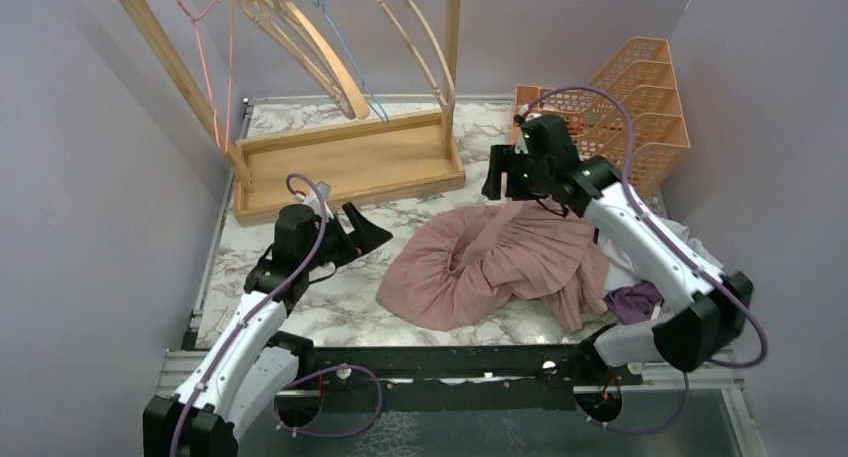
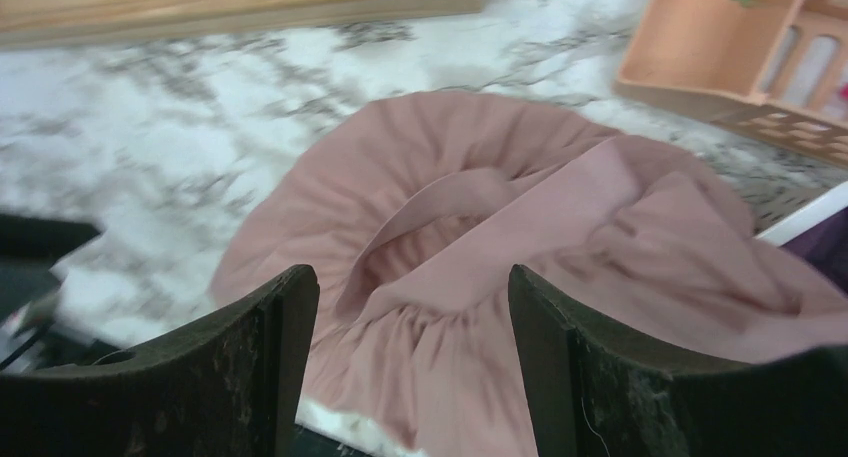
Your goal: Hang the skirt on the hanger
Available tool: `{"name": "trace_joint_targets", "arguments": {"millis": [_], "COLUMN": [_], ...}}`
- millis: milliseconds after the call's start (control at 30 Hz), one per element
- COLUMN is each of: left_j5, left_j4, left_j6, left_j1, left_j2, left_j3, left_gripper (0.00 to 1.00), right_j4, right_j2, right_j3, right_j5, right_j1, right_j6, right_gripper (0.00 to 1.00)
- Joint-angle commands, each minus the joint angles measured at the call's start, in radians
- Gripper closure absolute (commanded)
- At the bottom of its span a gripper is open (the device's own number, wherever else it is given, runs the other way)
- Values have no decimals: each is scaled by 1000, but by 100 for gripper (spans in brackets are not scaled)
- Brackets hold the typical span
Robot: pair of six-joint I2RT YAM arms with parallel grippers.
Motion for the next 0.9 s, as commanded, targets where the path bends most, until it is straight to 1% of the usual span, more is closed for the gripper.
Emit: {"name": "trace_joint_targets", "arguments": {"millis": [0,100,167,233,333,367,400,467,600,700,867], "left_j5": [84,34,-7,-37,-60,-47,-32,-27,-74,-138,-199], "left_j4": [108,175,209,236,325,391,414,411,395,314,218], "left_j6": [-25,-42,-59,-71,-106,-118,-125,-119,-116,-89,-44], "left_j1": [-93,-209,-267,-310,-377,-399,-419,-448,-482,-487,-497], "left_j2": [102,200,275,354,483,528,581,671,775,812,864], "left_j3": [-1,9,28,59,93,101,118,167,225,269,311], "left_gripper": [13,12,12,13,16,19,23,34,46,56,67], "right_j4": [-62,-39,-41,-38,-23,-15,-5,8,30,39,46], "right_j2": [178,257,300,316,307,296,285,261,206,174,144], "right_j3": [79,86,78,51,-7,-29,-51,-85,-139,-170,-182], "right_j5": [283,315,352,384,391,382,369,336,277,249,213], "right_j1": [2,2,1,1,1,1,1,1,1,1,1], "right_j6": [-2,-14,-5,5,17,19,23,31,53,64,63], "right_gripper": [25,25,26,27,29,29,31,36,46,51,54]}}
